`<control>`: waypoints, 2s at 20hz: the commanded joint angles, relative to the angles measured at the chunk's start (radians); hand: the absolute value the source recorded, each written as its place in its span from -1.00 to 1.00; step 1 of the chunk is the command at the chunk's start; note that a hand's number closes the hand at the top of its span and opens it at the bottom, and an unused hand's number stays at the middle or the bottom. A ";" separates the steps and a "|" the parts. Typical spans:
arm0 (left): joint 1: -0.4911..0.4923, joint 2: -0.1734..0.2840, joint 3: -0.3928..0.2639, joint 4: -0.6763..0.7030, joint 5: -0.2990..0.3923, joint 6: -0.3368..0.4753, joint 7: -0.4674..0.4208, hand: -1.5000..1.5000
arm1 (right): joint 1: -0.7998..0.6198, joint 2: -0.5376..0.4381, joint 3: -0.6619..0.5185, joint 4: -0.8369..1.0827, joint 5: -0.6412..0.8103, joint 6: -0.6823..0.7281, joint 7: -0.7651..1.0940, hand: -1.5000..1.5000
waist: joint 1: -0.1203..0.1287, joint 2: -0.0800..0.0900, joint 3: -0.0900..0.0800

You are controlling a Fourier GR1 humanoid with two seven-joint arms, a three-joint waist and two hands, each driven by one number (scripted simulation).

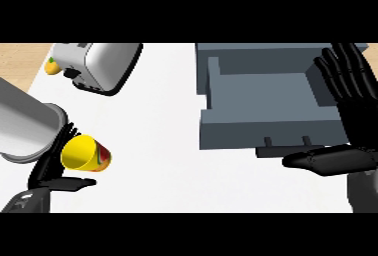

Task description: Pick up the cup, place it into the drawer and close the drawer

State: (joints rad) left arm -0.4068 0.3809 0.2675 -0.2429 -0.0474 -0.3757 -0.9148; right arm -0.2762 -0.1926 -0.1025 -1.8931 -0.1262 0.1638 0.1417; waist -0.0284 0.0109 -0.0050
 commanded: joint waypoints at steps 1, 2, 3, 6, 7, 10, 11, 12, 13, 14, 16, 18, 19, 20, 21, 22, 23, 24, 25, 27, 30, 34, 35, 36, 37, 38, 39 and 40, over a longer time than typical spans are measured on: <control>0.003 -0.057 -0.022 0.020 -0.027 -0.032 -0.148 -1.00 | 0.002 0.007 -0.006 0.042 -0.013 0.016 -0.039 -1.00 | 0.002 0.002 0.000; -0.020 -0.067 -0.022 0.022 -0.029 -0.021 -0.139 -1.00 | 0.016 -0.005 0.001 0.018 0.001 0.021 -0.029 -1.00 | -0.003 0.002 0.000; -0.028 -0.019 -0.011 0.033 -0.020 -0.062 -0.137 -1.00 | 0.008 -0.014 -0.008 0.026 0.004 0.022 -0.028 -1.00 | -0.002 0.002 0.000; -0.041 -0.036 -0.011 0.046 -0.022 -0.057 -0.140 -1.00 | -0.030 -0.046 -0.055 0.031 -0.056 0.043 0.002 -1.00 | -0.007 0.004 -0.001; -0.059 -0.038 -0.006 0.057 -0.019 -0.052 -0.124 -1.00 | -0.027 -0.010 -0.011 0.022 -0.001 0.004 0.003 -1.00 | -0.008 0.005 -0.002; -0.063 -0.058 -0.014 0.059 -0.021 -0.086 -0.124 -1.00 | -0.025 -0.018 -0.020 0.061 -0.004 0.024 -0.033 -1.00 | -0.008 0.007 -0.002; -0.051 -0.030 -0.024 0.052 -0.028 -0.139 -0.134 -1.00 | -0.030 -0.024 -0.027 0.055 -0.018 0.028 -0.013 -1.00 | -0.002 0.004 -0.001; -0.045 -0.051 -0.028 0.058 -0.030 -0.132 -0.130 -1.00 | 0.017 -0.004 -0.013 0.057 0.001 0.031 -0.068 -1.00 | -0.002 0.003 0.000; -0.073 -0.034 -0.017 0.050 -0.008 -0.211 -0.101 -1.00 | -0.015 -0.019 -0.031 0.077 -0.005 0.032 -0.065 -1.00 | -0.002 0.005 -0.001; -0.086 -0.069 -0.009 0.051 0.002 -0.189 -0.089 -1.00 | -0.030 -0.004 -0.006 0.050 -0.001 0.009 -0.008 -1.00 | -0.005 0.003 -0.002; -0.068 -0.075 -0.017 0.040 0.003 -0.244 -0.111 1.00 | -0.019 -0.012 -0.022 0.017 -0.013 0.009 -0.001 -1.00 | -0.016 0.004 -0.003; -0.038 -0.073 -0.039 -0.011 -0.024 -0.171 -0.208 1.00 | -0.028 -0.020 -0.016 0.055 0.002 0.023 -0.027 -1.00 | -0.001 0.004 -0.002; -0.063 -0.078 -0.021 -0.029 -0.012 -0.098 -0.216 1.00 | -0.024 -0.017 -0.012 0.047 0.012 0.015 -0.021 -1.00 | -0.007 0.005 -0.003; -0.047 -0.086 -0.020 -0.035 -0.014 -0.058 -0.244 1.00 | -0.025 -0.029 -0.031 0.074 0.000 0.027 -0.032 -1.00 | 0.000 0.004 -0.001; -0.045 -0.087 -0.012 -0.047 -0.017 0.034 -0.257 1.00 | -0.023 -0.054 -0.041 0.063 -0.015 0.047 -0.012 -1.00 | -0.003 0.003 -0.001; -0.063 -0.099 -0.007 -0.053 -0.019 0.094 -0.259 1.00 | -0.016 -0.030 -0.029 0.047 -0.006 0.030 -0.026 -1.00 | -0.007 0.003 -0.001; -0.028 -0.095 -0.024 -0.058 -0.044 0.133 -0.295 1.00 | -0.067 -0.043 -0.045 0.056 -0.033 0.030 0.013 -1.00 | 0.003 0.002 0.000; -0.033 -0.074 0.001 -0.061 -0.023 0.129 -0.303 1.00 | 0.012 -0.025 -0.030 0.047 -0.009 0.040 -0.050 -1.00 | 0.000 0.001 0.001; -0.062 -0.088 0.021 -0.064 0.005 0.086 -0.299 1.00 | 0.004 -0.038 -0.054 0.042 -0.036 0.047 -0.039 -1.00 | -0.004 0.000 0.000; -0.097 -0.124 0.049 -0.061 0.039 0.082 -0.286 1.00 | -0.042 -0.032 -0.046 0.094 -0.025 0.038 -0.037 -1.00 | 0.001 0.005 0.000; -0.067 -0.192 0.103 -0.069 0.079 0.226 -0.322 1.00 | -0.034 -0.034 -0.058 0.067 -0.039 0.032 -0.016 -1.00 | 0.004 0.000 0.001; -0.126 -0.247 0.127 -0.099 0.114 0.205 -0.320 1.00 | -0.047 -0.020 -0.029 0.095 0.013 0.013 -0.034 -1.00 | 0.013 -0.001 0.002; -0.111 -0.245 0.114 -0.091 0.102 0.181 -0.335 1.00 | 0.014 -0.014 -0.031 0.052 0.011 0.019 -0.057 -1.00 | 0.005 -0.003 0.002; -0.156 -0.278 0.099 -0.138 0.103 0.193 -0.288 1.00 | -0.056 -0.029 -0.031 0.092 0.008 0.014 -0.006 -1.00 | 0.020 -0.007 0.004; -0.161 -0.250 0.092 -0.131 0.097 0.155 -0.277 1.00 | 0.012 0.012 0.009 0.063 0.057 -0.007 -0.048 -1.00 | 0.013 -0.006 0.003; -0.191 -0.259 0.086 -0.153 0.101 0.167 -0.241 1.00 | -0.016 -0.035 -0.058 0.108 -0.011 0.037 -0.054 -1.00 | 0.017 -0.007 0.004; -0.232 -0.238 0.072 -0.185 0.097 0.171 -0.154 1.00 | 0.010 -0.026 -0.029 0.059 0.013 0.029 -0.040 -1.00 | 0.020 -0.012 0.005; -0.210 -0.286 0.041 -0.220 0.077 0.203 -0.173 1.00 | 0.048 -0.014 -0.025 0.062 0.020 0.033 -0.073 -1.00 | 0.025 -0.014 0.006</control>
State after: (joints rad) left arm -0.5780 0.1349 0.3493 -0.3962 0.0447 -0.1549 -1.0595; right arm -0.2760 -0.2121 -0.1320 -1.8243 -0.1163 0.1868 0.0998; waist -0.0127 0.0030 -0.0014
